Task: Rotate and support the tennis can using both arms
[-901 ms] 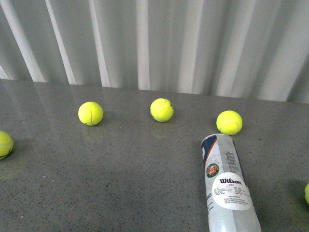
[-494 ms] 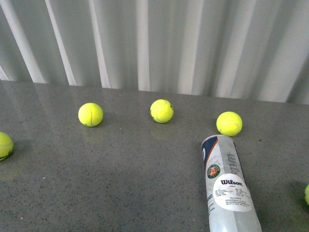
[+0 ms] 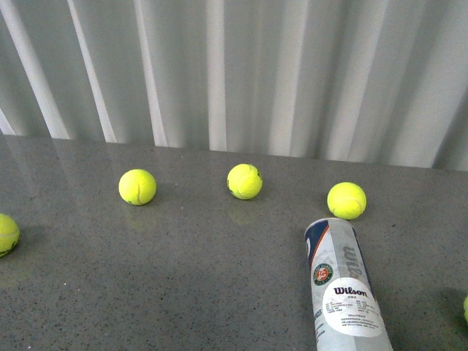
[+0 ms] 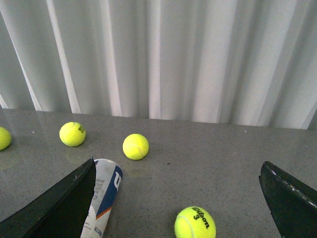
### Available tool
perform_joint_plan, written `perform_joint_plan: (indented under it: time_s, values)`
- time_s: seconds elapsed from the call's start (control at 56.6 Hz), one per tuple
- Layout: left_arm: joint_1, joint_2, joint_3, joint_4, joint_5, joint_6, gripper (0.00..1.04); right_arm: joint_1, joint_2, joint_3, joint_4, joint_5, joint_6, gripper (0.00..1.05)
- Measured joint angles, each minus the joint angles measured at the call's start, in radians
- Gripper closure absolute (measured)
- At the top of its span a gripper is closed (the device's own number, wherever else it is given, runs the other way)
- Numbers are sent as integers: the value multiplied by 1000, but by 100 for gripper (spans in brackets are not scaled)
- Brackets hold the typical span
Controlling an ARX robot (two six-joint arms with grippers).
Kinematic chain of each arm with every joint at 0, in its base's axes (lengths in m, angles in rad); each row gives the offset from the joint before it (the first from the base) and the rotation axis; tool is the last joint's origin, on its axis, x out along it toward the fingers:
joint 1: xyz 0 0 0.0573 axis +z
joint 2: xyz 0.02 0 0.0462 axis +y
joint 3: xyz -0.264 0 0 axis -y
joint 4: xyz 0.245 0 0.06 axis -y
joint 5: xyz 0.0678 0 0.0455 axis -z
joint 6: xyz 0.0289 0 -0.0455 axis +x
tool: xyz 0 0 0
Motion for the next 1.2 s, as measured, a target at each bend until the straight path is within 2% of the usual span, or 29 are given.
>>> perform_joint_plan:
  time_s: [0.018, 0.071, 0.177, 0.265, 0.371, 0.477, 0.6, 0.742, 0.883, 1.007, 1.201]
  values:
    - [0, 0, 0, 0, 0, 0, 7, 13, 15, 11, -26, 29, -22, 7]
    - [0, 0, 0, 0, -2, 0, 7, 51, 161, 89, -45, 220, -143, 7]
    - [0, 0, 0, -1, 0, 0, 7, -13, 468, 288, 131, 267, -203, 7]
    - [0, -1, 0, -1, 0, 0, 7, -68, 679, 454, 185, 251, -149, 7]
    - [0, -1, 0, -1, 0, 0, 7, -76, 966, 665, 121, 217, -21, 7]
    - [0, -1, 0, -1, 0, 0, 7, -18, 1278, 855, -19, 187, 148, 7]
    - [0, -1, 0, -1, 0, 0, 7, 67, 1480, 975, -146, 104, 280, 7]
    - [0, -1, 0, -1, 0, 0, 7, 173, 1636, 1032, -212, 38, 399, 7]
    - [0, -1, 0, -1, 0, 0, 7, 255, 1764, 1044, -226, 41, 480, 7]
    - [0, -1, 0, -1, 0, 0, 7, 286, 1852, 1044, -212, 46, 515, 7]
    - [0, -1, 0, -1, 0, 0, 7, 286, 1958, 1047, -160, 4, 542, 7]
